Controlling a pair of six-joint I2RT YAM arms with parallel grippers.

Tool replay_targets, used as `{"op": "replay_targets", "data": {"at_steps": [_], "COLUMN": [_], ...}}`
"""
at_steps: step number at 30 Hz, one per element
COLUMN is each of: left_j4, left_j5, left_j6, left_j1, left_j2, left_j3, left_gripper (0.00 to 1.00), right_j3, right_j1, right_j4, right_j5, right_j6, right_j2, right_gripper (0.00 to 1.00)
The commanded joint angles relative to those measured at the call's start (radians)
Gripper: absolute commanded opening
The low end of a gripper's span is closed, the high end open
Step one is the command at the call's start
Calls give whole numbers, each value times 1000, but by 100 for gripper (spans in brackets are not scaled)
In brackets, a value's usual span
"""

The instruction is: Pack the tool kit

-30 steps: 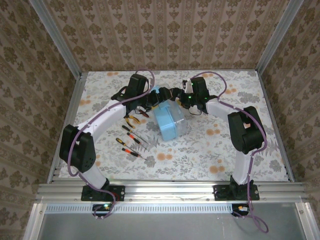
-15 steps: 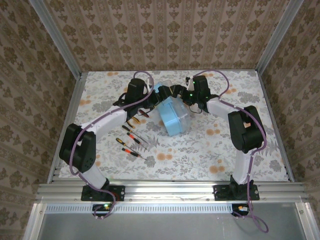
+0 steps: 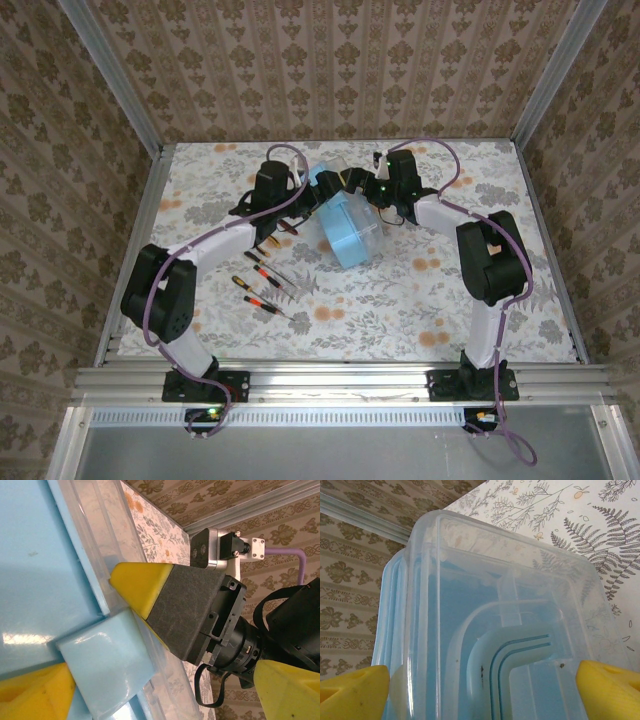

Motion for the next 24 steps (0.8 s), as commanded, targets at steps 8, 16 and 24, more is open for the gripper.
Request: {"op": "replay_targets", "data": {"at_steps": [8, 16, 24], "left_j4": [192, 194, 147], "left_j5": [55, 57, 53], "left_j6": [-14, -13, 8], "left_j1": [-40, -39, -27], "left_j2": [38, 40, 17], "left_j3": [9, 6, -12], "left_gripper": [92, 92, 92], "right_j3": [-29, -31, -2], "right_j1": [73, 73, 59], "right_j4": [-153, -153, -202], "right_j5": [-108, -107, -90], "right_j6": [24, 25, -5], "right_j2": [78, 78, 28], "right_gripper": [95, 95, 100]}}
